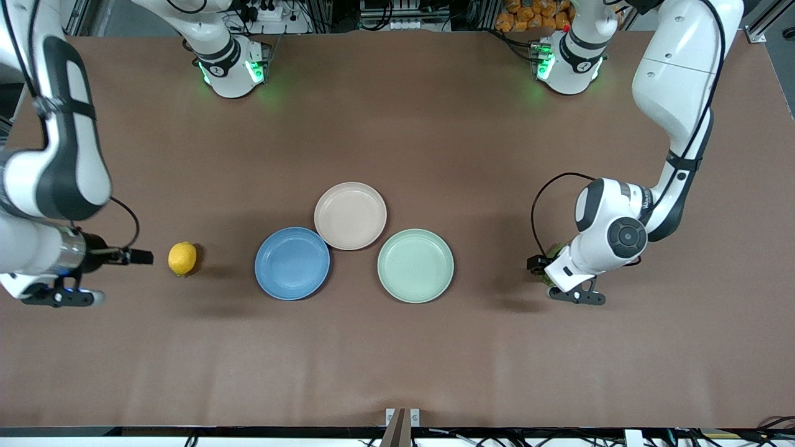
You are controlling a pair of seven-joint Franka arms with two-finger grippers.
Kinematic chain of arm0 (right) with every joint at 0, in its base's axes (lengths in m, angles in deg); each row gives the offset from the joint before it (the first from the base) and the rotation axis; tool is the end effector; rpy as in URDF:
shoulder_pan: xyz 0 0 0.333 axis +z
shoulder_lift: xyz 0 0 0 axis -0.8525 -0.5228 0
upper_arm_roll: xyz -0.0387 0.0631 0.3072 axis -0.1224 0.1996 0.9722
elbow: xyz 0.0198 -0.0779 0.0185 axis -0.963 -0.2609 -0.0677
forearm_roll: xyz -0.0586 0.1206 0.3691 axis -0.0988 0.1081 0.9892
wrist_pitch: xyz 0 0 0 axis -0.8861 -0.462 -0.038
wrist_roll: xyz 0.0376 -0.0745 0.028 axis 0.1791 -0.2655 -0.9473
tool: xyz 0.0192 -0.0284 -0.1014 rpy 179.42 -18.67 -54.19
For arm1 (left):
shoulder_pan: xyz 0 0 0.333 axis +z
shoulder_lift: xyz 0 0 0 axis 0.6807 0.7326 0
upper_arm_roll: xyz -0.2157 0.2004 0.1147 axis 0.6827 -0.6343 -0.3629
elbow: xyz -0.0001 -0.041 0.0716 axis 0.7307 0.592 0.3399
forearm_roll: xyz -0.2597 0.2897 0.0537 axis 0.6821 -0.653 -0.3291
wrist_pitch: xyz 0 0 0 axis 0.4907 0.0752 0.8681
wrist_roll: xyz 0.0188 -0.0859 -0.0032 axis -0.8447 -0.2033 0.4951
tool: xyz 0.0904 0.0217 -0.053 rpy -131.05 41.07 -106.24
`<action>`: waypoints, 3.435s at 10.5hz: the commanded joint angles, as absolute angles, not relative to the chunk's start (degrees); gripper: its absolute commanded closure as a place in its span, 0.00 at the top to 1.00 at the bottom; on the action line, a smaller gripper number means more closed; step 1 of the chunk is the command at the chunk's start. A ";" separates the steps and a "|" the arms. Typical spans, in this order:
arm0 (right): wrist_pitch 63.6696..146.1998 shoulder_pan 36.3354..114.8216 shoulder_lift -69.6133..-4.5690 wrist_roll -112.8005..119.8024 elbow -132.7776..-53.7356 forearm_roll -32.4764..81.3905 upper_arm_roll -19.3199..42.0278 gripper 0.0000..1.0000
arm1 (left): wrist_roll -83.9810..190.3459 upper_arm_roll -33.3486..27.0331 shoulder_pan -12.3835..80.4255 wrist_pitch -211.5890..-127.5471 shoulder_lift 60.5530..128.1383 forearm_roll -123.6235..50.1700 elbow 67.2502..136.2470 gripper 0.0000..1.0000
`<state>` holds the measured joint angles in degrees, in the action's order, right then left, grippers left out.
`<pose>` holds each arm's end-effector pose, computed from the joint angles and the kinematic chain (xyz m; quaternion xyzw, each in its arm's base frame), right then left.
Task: Place lemon and lettuce in plates
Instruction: 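Reach the left gripper to the lettuce while the right gripper reaches the lemon, then close the left gripper on the lettuce while the right gripper grasps the lemon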
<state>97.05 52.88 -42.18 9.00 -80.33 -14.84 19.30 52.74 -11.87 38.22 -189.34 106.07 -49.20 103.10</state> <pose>0.6803 -0.0444 0.3701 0.9978 -0.0257 -0.0610 0.0072 0.6428 -0.1532 0.1984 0.9965 -0.0774 -0.0138 0.0278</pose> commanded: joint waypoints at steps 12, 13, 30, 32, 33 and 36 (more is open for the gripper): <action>112.54 48.11 -45.27 9.41 -93.64 -11.86 20.05 1.00 | 59.38 -12.17 37.80 -191.01 107.84 -52.75 103.81 0.00; 112.28 48.28 -45.35 9.59 -93.64 -11.86 19.97 1.00 | 59.39 -12.17 37.88 -191.01 107.84 -52.75 103.81 0.00; 119.92 49.16 -48.87 9.76 -97.33 -11.77 20.06 0.36 | 88.90 -11.55 27.43 -191.10 100.02 -52.31 103.02 0.00; 119.83 49.43 -48.87 9.85 -97.24 -11.77 20.06 0.26 | 91.36 -11.55 25.86 -191.01 99.84 -52.22 103.11 0.00; 119.14 49.51 -48.78 10.03 -97.16 -11.77 20.06 0.25 | 93.64 -11.64 24.63 -191.10 99.84 -52.57 103.11 0.00; 118.87 49.95 -48.78 11.70 -97.15 -11.77 20.32 0.18 | 99.01 -11.55 22.07 -191.10 99.14 -52.75 103.02 0.00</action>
<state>119.40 49.48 -49.16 10.40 -96.66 -12.53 19.90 95.64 -11.11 23.18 -190.91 101.07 -51.70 101.95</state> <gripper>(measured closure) 0.419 0.965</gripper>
